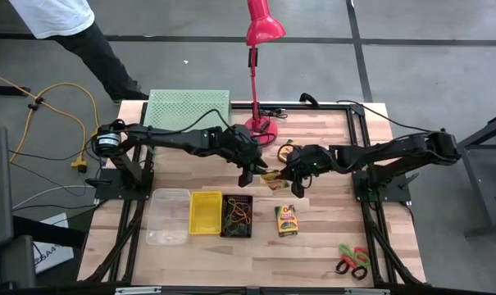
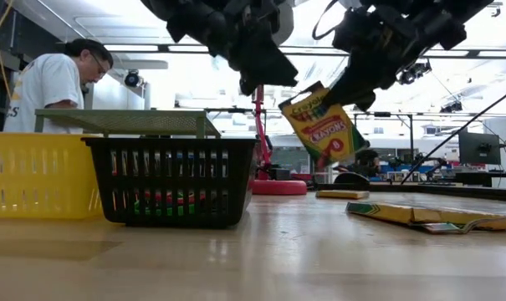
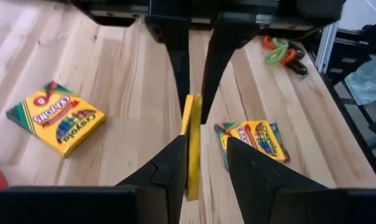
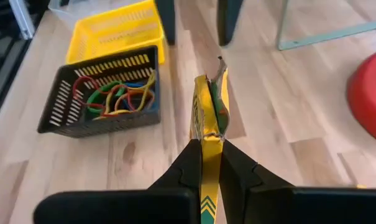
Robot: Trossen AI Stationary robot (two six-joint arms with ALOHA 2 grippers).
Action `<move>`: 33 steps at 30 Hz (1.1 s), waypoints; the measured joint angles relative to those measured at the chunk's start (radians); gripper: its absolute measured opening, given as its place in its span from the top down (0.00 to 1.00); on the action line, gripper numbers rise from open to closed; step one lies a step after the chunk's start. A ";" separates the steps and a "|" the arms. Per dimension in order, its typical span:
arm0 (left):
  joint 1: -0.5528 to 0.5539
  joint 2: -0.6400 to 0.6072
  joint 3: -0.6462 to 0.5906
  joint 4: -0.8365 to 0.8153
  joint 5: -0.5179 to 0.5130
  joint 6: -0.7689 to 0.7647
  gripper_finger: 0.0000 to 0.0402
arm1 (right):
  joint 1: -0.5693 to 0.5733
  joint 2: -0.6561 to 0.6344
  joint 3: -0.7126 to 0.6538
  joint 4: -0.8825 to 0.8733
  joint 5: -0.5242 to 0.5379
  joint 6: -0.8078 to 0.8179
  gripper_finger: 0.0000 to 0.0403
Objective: Pick & Place Office Desk Supplies
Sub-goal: Put the crayon box into the transparent bin
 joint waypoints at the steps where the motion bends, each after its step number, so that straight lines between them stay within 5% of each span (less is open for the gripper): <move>1: 0.000 -0.005 0.000 -0.003 0.000 0.000 0.72 | 0.000 -0.012 0.000 -0.002 0.005 -0.001 0.96; 15: 0.013 -0.044 0.000 0.050 -0.027 0.008 0.72 | 0.053 -0.099 0.000 -0.061 0.057 0.010 0.96; 33: 0.016 -0.044 0.000 0.057 -0.055 -0.002 0.72 | 0.145 -0.197 0.000 -0.140 0.491 0.070 0.96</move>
